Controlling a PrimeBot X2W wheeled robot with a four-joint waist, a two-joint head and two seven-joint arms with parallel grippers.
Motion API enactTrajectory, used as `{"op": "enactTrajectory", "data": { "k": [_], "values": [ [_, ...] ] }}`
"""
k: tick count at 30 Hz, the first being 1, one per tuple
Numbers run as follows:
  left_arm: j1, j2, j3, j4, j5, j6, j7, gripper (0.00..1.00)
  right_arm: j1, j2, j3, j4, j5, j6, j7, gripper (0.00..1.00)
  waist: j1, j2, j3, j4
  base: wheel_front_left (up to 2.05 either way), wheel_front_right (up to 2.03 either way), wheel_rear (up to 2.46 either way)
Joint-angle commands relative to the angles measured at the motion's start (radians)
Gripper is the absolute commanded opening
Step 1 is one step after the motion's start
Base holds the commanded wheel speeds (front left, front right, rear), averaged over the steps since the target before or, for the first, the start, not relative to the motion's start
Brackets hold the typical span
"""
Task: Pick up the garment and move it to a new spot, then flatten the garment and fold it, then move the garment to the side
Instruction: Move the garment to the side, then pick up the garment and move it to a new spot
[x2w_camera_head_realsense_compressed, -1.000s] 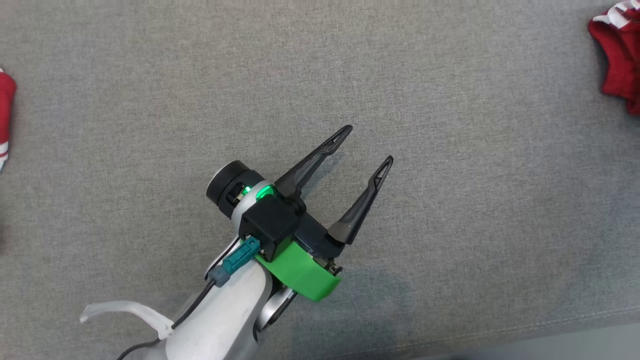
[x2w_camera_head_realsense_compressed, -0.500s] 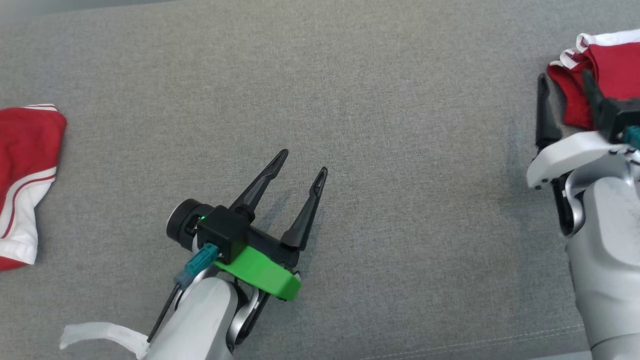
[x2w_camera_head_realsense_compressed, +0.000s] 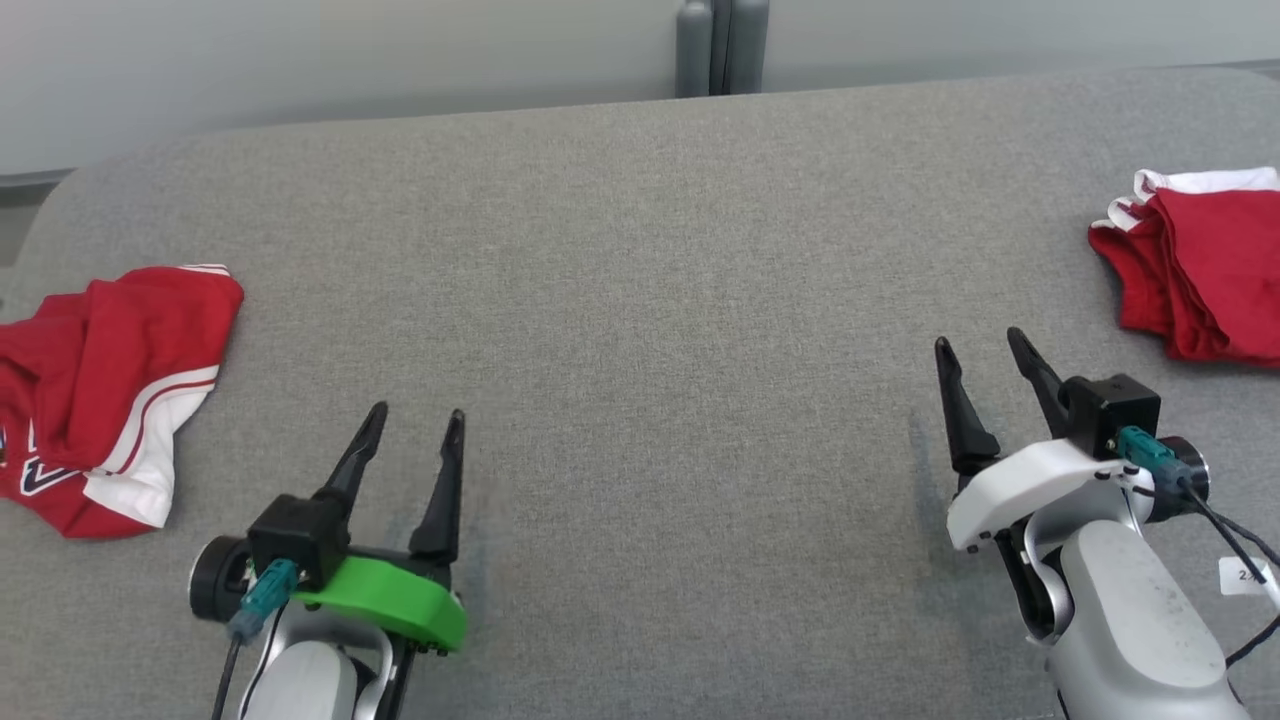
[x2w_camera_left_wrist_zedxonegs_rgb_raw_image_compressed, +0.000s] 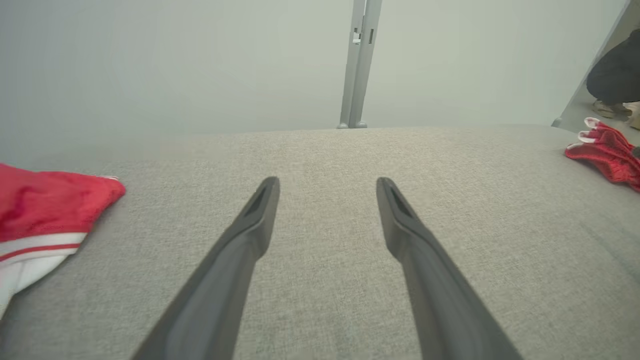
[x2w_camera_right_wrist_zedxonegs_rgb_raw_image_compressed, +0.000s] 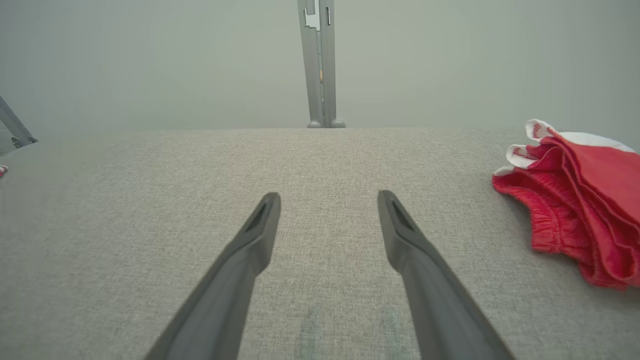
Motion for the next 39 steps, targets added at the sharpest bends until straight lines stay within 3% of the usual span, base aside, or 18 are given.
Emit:
{"op": "enactTrajectory", "data": {
  "k": [1, 16, 39],
  "values": [
    [0.022, -0.004, 0.017, 0.005, 0.008, 0.006, 0.0, 1.0, 0.02, 0.0, 0.0, -0.007, 0.004, -0.002, -0.003, 1.0, 0.0001, 0.0, -0.036, 0.013, 0.0, 0.0, 0.0],
    [0.135, -0.03, 0.232, 0.069, 0.097, 0.032, 0.0, 1.0, 0.186, 0.052, -0.043, -0.098, -0.009, -0.001, -0.003, 1.0, 0.0001, 0.0, -0.137, 0.007, 0.0, 0.0, 0.0],
    [0.222, -0.049, 0.309, 0.058, 0.122, 0.019, 0.0, 1.0, 0.253, 0.055, -0.018, -0.127, -0.016, -0.001, -0.003, 1.0, 0.0001, 0.0, -0.187, -0.026, 0.0, 0.0, 0.0]
  ]
}}
